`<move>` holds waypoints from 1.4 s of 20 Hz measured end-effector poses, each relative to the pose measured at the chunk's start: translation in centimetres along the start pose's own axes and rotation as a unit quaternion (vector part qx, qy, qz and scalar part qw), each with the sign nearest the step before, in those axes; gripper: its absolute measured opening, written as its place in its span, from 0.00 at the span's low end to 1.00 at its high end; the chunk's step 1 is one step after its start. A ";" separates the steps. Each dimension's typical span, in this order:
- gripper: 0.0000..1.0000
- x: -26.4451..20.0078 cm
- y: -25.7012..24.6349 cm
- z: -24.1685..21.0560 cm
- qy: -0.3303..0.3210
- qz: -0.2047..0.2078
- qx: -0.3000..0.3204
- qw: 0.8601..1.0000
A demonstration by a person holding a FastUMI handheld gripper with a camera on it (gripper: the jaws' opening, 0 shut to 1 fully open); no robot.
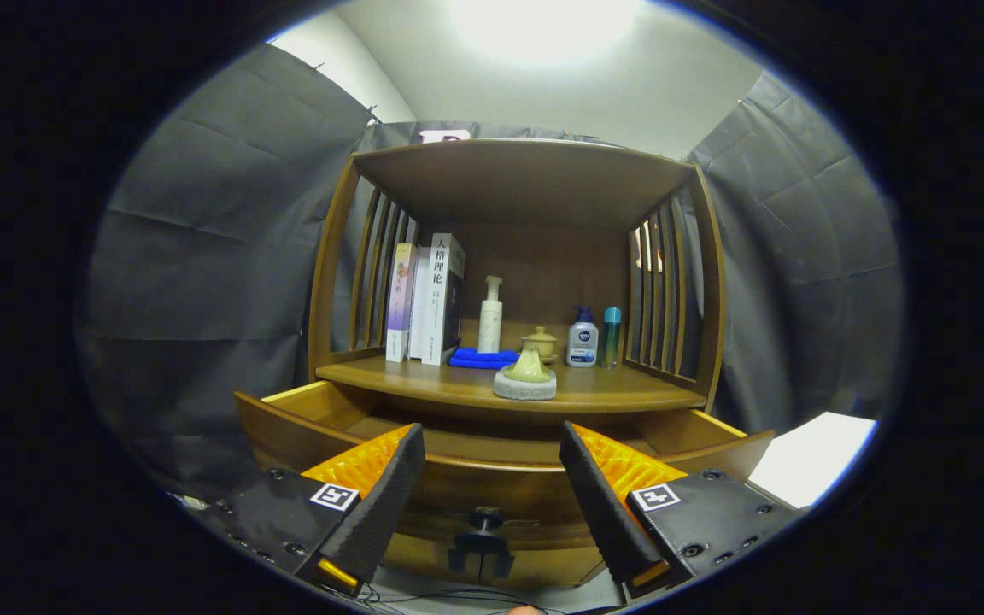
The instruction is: Pull open the drawer, take out the items inside it, and place them on the countertop above the cabinet.
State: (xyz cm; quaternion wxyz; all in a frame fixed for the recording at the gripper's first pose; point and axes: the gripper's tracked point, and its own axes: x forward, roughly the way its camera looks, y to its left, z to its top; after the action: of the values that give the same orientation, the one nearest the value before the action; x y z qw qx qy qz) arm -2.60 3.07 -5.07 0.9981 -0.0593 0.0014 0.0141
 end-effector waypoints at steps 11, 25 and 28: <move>1.00 0.6 0.5 -7.8 0.050 -0.007 0.023 0.998; 0.98 2.2 0.2 -11.1 0.090 -0.024 0.036 0.995; 0.98 2.4 0.1 -10.8 0.085 -0.033 0.033 0.995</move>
State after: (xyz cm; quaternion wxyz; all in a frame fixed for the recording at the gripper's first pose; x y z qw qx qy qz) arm -0.20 1.91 -15.81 0.9957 -0.0272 0.0849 -0.0242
